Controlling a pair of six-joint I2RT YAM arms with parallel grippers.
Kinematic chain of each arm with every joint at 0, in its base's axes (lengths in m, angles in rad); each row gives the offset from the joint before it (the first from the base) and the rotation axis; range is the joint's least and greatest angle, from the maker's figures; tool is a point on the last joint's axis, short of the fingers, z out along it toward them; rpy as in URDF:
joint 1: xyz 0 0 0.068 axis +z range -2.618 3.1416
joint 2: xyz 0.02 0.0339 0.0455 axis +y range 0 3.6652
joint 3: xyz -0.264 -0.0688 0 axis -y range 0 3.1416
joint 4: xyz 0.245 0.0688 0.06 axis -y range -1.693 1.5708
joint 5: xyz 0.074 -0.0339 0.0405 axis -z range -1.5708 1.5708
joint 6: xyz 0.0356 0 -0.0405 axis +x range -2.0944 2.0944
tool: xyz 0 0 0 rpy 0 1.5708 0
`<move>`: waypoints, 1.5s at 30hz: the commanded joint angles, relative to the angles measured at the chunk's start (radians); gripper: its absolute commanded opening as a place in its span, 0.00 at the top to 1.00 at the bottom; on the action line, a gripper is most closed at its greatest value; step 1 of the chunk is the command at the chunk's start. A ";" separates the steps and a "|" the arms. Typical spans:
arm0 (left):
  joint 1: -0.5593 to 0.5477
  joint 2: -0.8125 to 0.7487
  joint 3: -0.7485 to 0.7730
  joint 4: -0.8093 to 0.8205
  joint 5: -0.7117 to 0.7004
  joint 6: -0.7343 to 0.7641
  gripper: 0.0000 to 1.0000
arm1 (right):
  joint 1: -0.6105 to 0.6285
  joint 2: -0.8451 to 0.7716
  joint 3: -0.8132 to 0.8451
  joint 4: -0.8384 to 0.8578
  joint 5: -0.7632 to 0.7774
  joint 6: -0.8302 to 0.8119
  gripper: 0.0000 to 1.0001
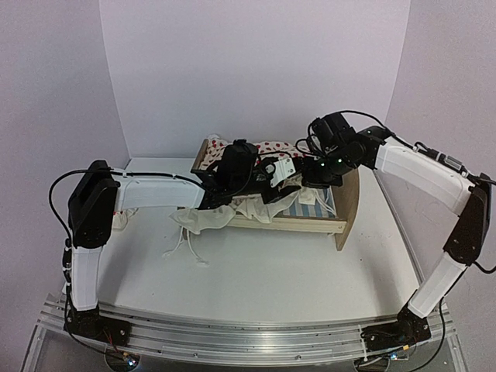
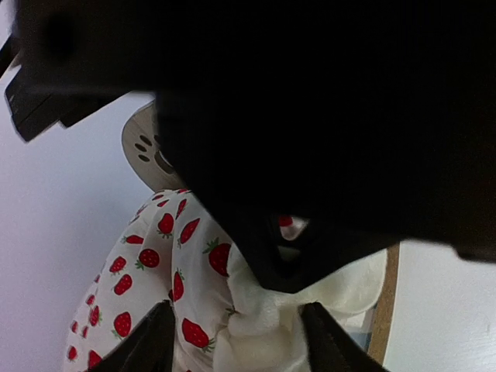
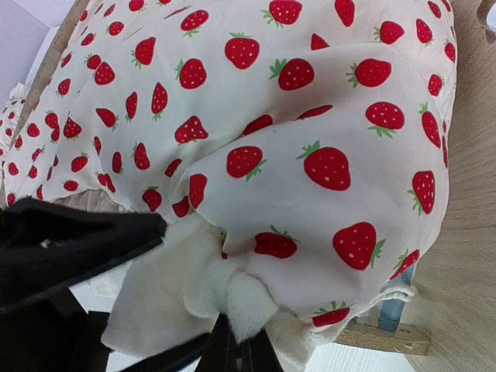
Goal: Set up the pet bed
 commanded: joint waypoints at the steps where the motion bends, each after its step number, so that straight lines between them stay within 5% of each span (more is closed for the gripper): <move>1: -0.007 0.031 0.034 0.063 -0.047 -0.045 0.64 | -0.004 -0.032 -0.006 0.029 -0.021 0.013 1.00; 3: -0.007 0.033 0.038 0.063 -0.054 -0.037 0.89 | -0.008 -0.040 -0.011 0.031 -0.027 0.009 1.00; 5: -0.007 0.031 0.038 0.060 -0.047 -0.031 0.99 | -0.014 -0.047 -0.020 0.031 -0.031 0.004 1.00; 9: -0.006 0.025 0.033 0.040 -0.038 -0.029 1.00 | -0.028 -0.065 -0.043 0.033 -0.035 -0.006 0.99; 15: 0.023 0.025 0.066 -0.022 -0.019 -0.076 1.00 | -0.040 -0.129 -0.083 0.031 -0.022 -0.089 0.70; 18: 0.031 0.033 0.079 -0.036 -0.011 -0.077 1.00 | -0.043 -0.193 -0.122 0.031 0.002 -0.161 0.63; 30: 0.060 0.055 0.117 -0.064 -0.010 -0.090 1.00 | -0.095 -0.244 -0.268 -0.003 -0.108 -0.353 0.83; 36: 0.062 0.062 0.124 -0.050 -0.016 -0.089 1.00 | -0.096 -0.210 -0.363 0.046 -0.179 -0.413 0.84; 45: 0.064 0.065 0.126 -0.055 0.000 -0.093 1.00 | -0.095 -0.190 -0.429 0.208 -0.060 -0.441 0.77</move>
